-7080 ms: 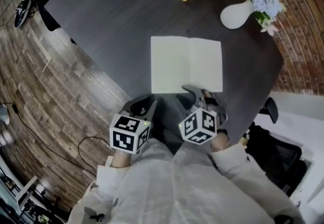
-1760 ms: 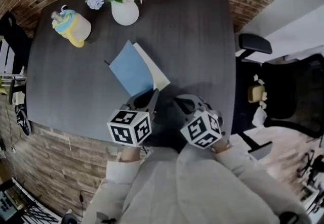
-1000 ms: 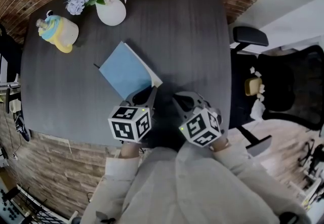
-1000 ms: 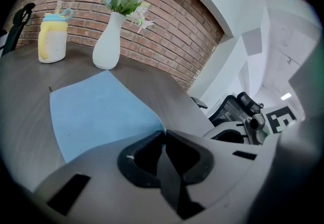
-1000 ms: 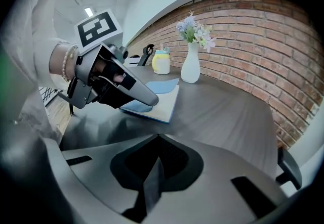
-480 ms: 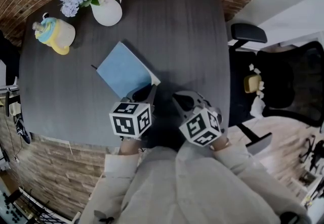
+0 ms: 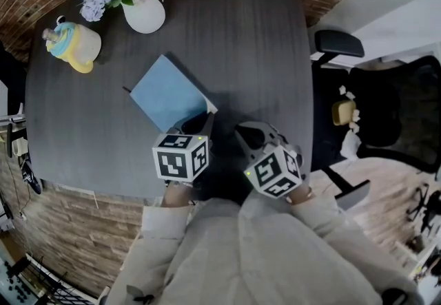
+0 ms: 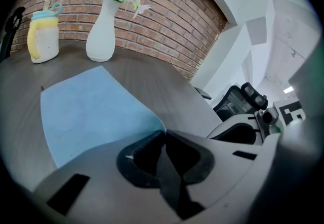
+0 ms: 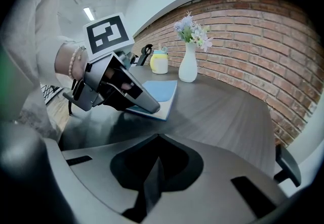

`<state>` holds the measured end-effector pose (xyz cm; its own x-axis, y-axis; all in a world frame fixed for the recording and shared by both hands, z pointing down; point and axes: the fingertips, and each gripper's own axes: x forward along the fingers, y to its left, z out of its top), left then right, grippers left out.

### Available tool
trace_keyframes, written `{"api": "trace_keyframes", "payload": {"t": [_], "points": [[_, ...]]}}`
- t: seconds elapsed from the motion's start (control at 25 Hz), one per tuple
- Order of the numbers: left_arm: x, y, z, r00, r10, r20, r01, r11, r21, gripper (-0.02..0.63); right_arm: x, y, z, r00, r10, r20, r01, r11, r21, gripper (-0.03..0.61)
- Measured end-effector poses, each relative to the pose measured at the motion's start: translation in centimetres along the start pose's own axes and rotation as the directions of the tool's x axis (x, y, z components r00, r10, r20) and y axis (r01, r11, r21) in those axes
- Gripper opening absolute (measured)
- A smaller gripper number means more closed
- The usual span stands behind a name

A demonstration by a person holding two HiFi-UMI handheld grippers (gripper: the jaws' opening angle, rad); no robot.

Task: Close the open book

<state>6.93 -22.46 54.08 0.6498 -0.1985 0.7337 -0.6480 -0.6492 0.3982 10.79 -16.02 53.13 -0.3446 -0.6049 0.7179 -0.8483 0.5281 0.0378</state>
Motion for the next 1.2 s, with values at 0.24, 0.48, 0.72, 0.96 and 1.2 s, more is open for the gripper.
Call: {"api": "trace_keyframes", "payload": {"t": [0.24, 0.48, 0.72, 0.96, 1.2], "points": [[0.3, 0.0, -0.1, 1.0, 0.014, -0.019, -0.014, 1.0, 0.004, 0.029, -0.1, 0.0, 0.1, 1.0, -0.001, -0.002, 0.001, 1.0, -0.001, 0.006], [0.4, -0.1, -0.1, 0.999, 0.03, -0.011, -0.03, 0.999, 0.021, 0.034, -0.3, 0.0, 0.1, 1.0, -0.001, -0.004, 0.001, 1.0, -0.011, 0.006], [0.4, -0.2, -0.2, 0.999, 0.042, -0.001, -0.042, 0.998, 0.041, 0.041, -0.2, 0.3, -0.4, 1.0, -0.011, 0.017, 0.011, 1.0, 0.003, 0.006], [0.4, -0.6, -0.2, 0.999, 0.039, 0.009, -0.04, 0.997, 0.064, 0.054, -0.7, 0.4, -0.3, 1.0, -0.019, 0.02, 0.019, 1.0, -0.003, 0.006], [0.3, -1.8, -0.2, 1.0, -0.014, 0.011, 0.014, 0.998, 0.056, 0.135, -1.1, 0.7, -0.4, 1.0, -0.024, 0.01, 0.024, 1.0, -0.015, 0.006]]}}
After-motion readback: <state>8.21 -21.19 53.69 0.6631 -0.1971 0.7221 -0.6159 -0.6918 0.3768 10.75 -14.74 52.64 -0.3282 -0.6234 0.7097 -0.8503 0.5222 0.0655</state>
